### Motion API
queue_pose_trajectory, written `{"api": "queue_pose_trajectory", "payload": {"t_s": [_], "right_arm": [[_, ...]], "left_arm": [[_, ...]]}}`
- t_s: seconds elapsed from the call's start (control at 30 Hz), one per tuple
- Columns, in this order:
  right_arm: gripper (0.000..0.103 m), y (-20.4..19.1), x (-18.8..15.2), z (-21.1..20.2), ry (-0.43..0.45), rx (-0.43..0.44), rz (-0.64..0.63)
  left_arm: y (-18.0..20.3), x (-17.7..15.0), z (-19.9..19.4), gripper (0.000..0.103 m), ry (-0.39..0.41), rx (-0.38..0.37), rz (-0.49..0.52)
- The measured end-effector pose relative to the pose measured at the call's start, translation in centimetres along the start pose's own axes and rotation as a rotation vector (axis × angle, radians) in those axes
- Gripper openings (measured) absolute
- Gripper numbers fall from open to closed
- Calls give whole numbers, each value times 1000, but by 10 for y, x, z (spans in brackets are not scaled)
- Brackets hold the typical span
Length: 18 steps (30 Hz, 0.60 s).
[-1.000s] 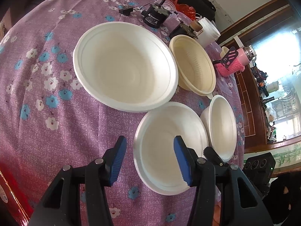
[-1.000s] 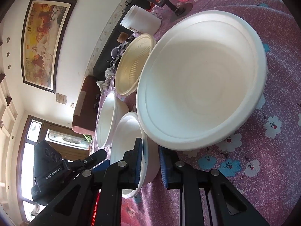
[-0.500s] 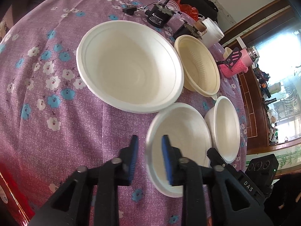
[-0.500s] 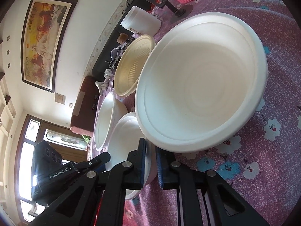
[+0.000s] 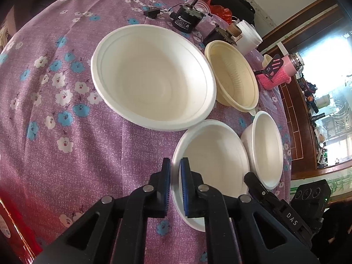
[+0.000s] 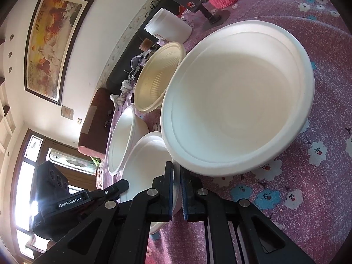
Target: Organize plates and bowls
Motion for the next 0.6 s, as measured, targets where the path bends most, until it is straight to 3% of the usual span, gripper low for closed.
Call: {"api": "queue_pose_trajectory", "payload": {"t_s": [0.33, 0.6], "right_arm": [[7, -13, -3, -6, 17, 9, -18], [7, -64, -22, -26, 41, 41, -125]], "left_arm": [[-3, -7, -24, 8, 23, -18, -5], [-18, -18, -79, 8, 98, -35, -7]]}}
Point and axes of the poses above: each gripper's, at about its wrist camera, not at the fingertips, and z roughly the way its jaws point, y to its right, x to its top, the point moved 10 cm from there along z, roughly the way its jaws point, and after that the axes turned 2 degrees about y, right-handed, at the moved point
